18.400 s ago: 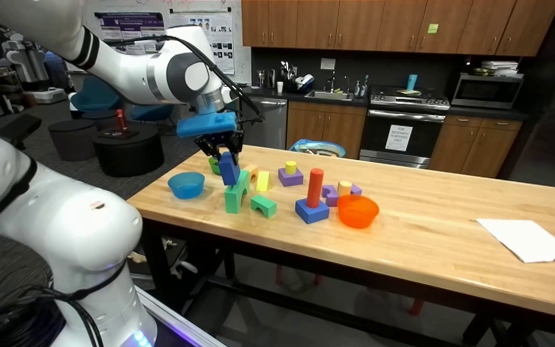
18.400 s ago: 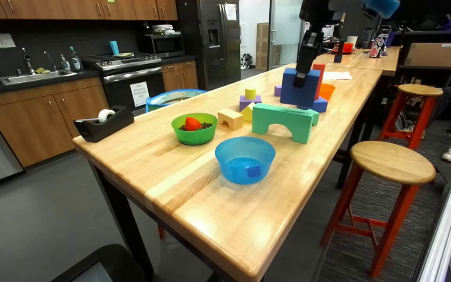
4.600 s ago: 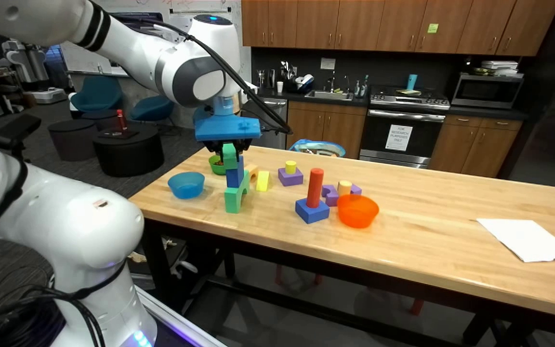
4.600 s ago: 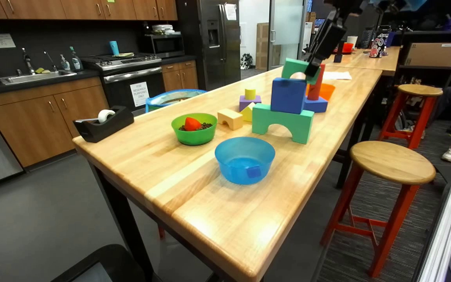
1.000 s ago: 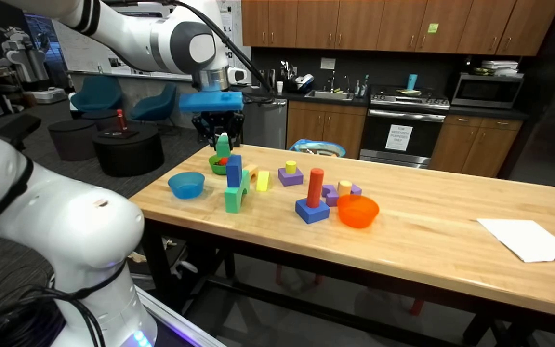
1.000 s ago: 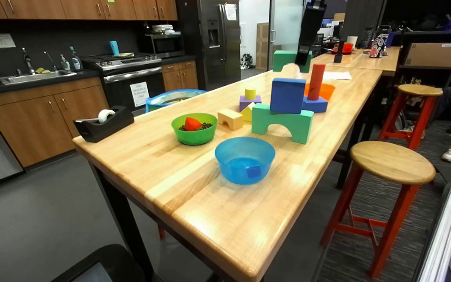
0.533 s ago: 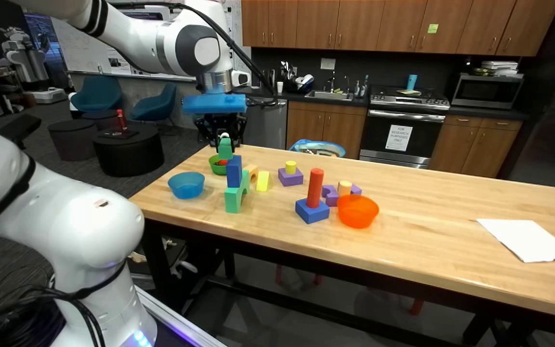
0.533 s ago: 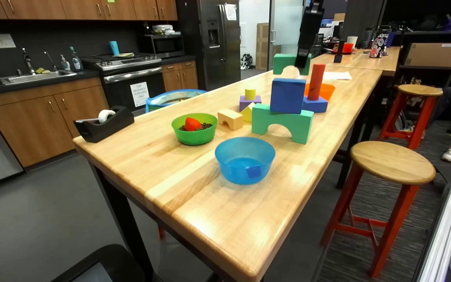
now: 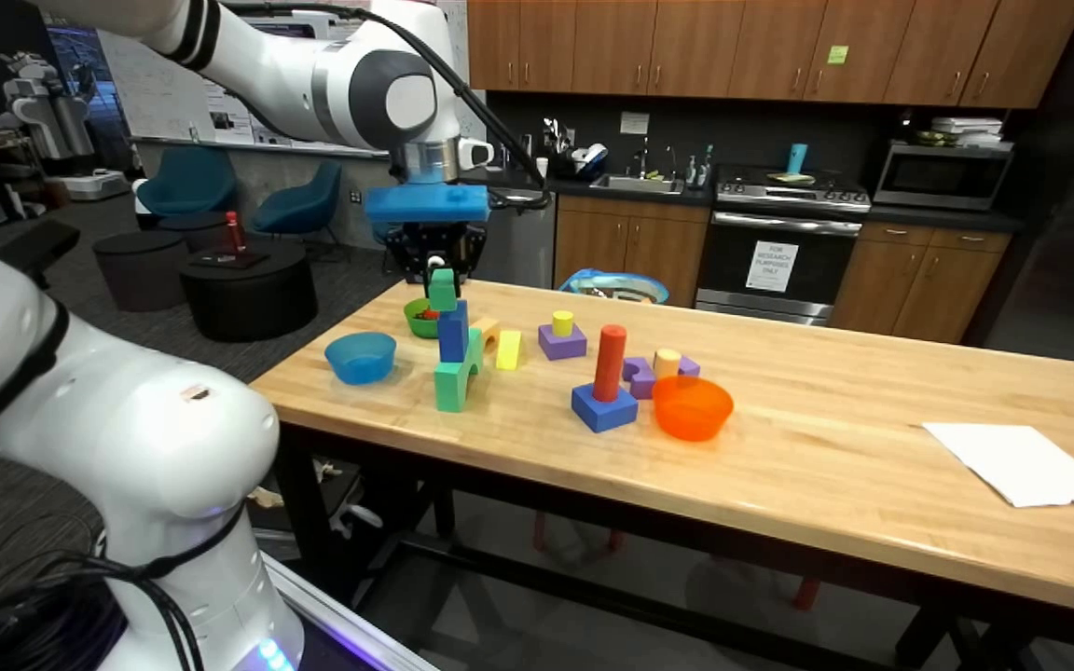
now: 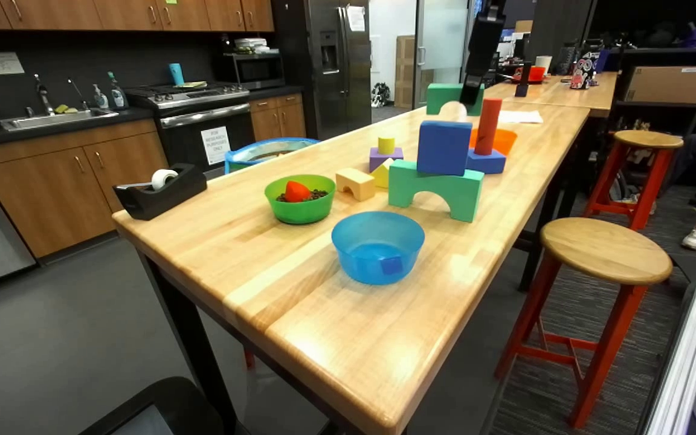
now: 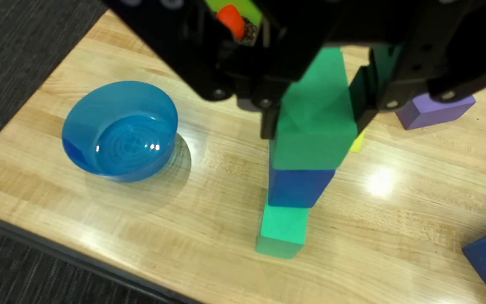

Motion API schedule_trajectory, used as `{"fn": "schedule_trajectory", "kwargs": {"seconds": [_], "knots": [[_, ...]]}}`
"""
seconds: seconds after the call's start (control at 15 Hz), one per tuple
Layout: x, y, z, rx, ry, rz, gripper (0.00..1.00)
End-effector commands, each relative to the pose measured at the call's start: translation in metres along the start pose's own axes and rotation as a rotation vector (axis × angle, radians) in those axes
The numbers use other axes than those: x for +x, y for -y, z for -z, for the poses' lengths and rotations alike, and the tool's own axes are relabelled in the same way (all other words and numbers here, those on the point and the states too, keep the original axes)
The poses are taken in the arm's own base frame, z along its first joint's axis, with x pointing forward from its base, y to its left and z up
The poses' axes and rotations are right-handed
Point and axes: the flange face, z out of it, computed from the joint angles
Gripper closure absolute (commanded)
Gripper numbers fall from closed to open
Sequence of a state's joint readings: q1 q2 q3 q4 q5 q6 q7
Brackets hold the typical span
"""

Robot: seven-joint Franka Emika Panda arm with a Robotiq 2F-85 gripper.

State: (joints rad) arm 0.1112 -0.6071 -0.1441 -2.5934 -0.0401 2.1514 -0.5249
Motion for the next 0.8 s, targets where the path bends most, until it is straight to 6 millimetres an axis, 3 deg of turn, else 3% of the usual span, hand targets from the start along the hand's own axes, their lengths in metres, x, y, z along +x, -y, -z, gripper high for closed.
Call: {"fn": "schedule_trajectory", "kwargs": {"seconds": [0.0,0.47,0.53,0.73], "knots": [[0.0044,-0.0032,-0.0033,0.015,0.018,0.024,0.84],[0.0064,-0.0048,-0.0100,0.018,0.037,0.028,0.84],[0.0063,-0.0053,-0.0105,0.019,0.038,0.022,0.38],[0.0062,-0.0049,-0.0114,0.020,0.039,0.024,0.22]]}}
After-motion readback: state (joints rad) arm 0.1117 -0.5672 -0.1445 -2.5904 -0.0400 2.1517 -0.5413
